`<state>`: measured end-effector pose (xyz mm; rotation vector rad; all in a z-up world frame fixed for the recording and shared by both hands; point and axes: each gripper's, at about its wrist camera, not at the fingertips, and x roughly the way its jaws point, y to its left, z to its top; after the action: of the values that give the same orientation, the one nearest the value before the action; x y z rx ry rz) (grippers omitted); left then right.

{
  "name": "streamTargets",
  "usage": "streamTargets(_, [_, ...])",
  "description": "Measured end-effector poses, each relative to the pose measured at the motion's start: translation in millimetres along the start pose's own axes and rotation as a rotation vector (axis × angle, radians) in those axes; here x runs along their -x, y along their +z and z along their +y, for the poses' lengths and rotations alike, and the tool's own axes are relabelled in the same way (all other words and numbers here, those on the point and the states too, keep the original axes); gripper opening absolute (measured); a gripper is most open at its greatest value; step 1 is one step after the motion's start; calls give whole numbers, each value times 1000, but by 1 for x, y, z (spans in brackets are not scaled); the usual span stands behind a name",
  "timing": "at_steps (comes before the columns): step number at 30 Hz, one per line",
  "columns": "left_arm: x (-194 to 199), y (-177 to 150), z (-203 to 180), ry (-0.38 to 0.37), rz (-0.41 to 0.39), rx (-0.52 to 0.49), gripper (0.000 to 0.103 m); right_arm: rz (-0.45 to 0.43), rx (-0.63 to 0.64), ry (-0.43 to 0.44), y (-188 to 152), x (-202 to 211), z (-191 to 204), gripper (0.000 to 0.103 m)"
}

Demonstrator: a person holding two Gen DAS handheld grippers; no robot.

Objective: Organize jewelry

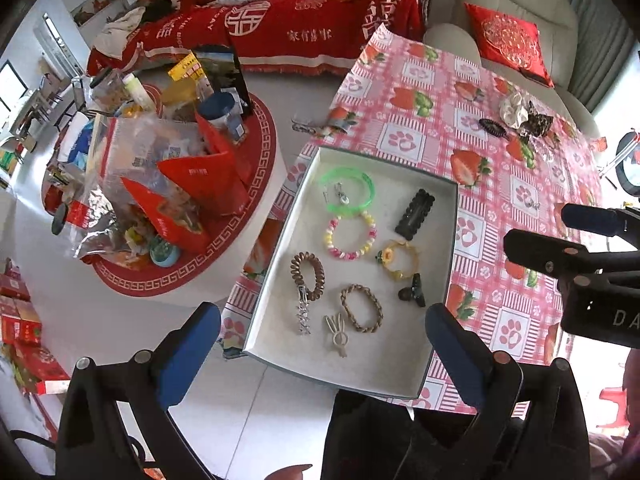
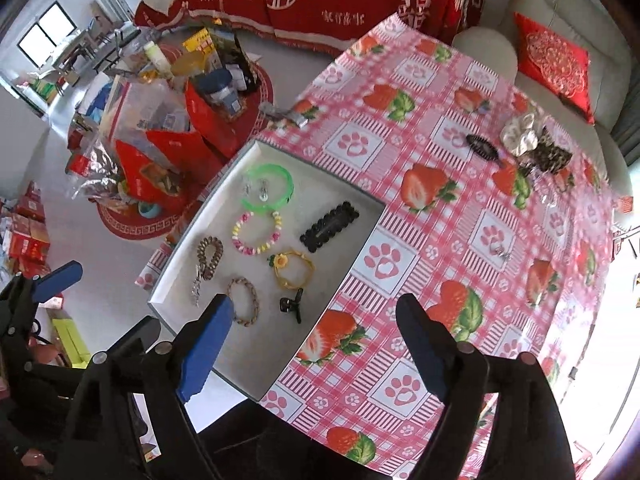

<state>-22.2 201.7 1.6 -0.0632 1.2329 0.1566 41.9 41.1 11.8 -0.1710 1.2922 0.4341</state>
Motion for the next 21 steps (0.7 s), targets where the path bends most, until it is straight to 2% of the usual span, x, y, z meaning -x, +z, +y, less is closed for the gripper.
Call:
streamTargets(2, [7,1,1,-1,-12,4,103,-22,-1,-4,1,7,1,87])
streamTargets(3, [9,1,2,-2,-15,8,103,-40,-6,-4,1,13,1,100])
streamTargets(4, [12,1,3,-1,-17,13,103,-50,-10,-4,1,16,1,102])
streamTargets(10, [26,-2,7,12,-35,20,103,-104,-26,-31,1,36,4,103])
streamTargets(21, [37,-5,5,44,-50,-2,103,-112,-19,-42,-11,46,5,103])
